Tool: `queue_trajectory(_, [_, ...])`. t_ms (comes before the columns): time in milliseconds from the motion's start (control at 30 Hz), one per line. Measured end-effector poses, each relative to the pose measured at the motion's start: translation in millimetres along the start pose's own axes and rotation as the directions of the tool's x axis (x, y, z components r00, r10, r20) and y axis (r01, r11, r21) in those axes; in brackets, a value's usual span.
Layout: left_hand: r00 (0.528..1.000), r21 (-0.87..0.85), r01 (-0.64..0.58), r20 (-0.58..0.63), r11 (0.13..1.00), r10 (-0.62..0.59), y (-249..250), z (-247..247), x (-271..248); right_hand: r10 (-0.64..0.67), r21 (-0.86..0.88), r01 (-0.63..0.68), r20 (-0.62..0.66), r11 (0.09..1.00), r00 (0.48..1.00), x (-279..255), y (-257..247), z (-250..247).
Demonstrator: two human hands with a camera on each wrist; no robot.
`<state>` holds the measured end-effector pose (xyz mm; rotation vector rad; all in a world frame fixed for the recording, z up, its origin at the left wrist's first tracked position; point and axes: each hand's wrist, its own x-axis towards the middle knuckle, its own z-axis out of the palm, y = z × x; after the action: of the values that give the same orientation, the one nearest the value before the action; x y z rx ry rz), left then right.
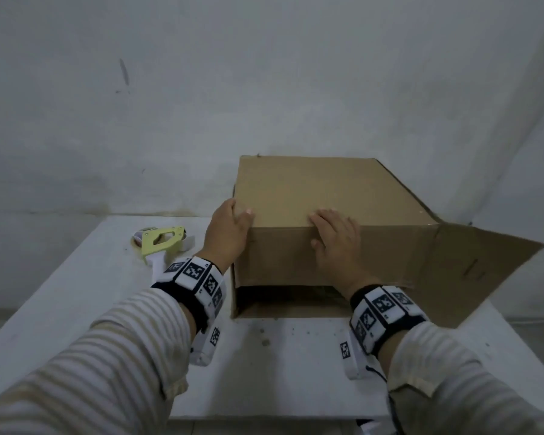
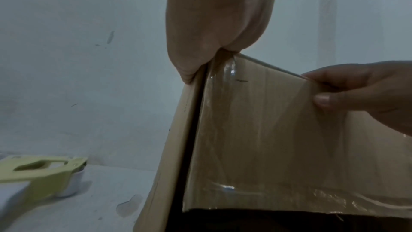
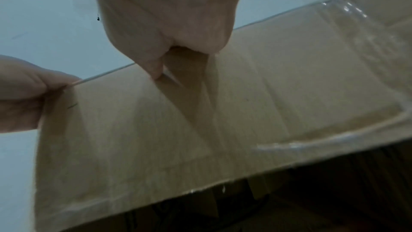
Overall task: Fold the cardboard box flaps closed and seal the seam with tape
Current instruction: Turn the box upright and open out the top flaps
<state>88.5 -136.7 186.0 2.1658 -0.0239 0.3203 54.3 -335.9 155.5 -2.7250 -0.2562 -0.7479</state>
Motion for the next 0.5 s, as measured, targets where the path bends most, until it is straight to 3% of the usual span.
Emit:
queue_trajectory(167, [0.998, -0.296, 0.006, -0.055, 0.955, -0.024, -18.9, 0.6, -22.9, 0.089, 0.097, -0.075, -0.153, 0.992, 0.984, -30.1, -3.0, 7.0])
queue_trajectory(333, [0.985, -0.305, 0.155, -0.023, 0.94, -0.17, -62.6, 25.1, -50.6, 0.165, 0.135, -0.164, 0.002, 0.977, 0.986, -47.7, 8.8, 2.8])
queue_trajectory(400, [0.94, -0.222, 0.337, 0.028, 0.915, -0.34, -77.3, 39.2, -58.0, 0.197, 0.141, -0.209, 0.093, 0.968, 0.976, -53.3, 13.5, -0.2])
queue_trajectory(500, [0.783, -0.279, 0.622, 0.208, 0.732, -0.587, -72.5, 55.7, -65.7, 0.206, 0.141, -0.239, 0.214, 0.961, 0.955, -63.1, 19.3, -6.3])
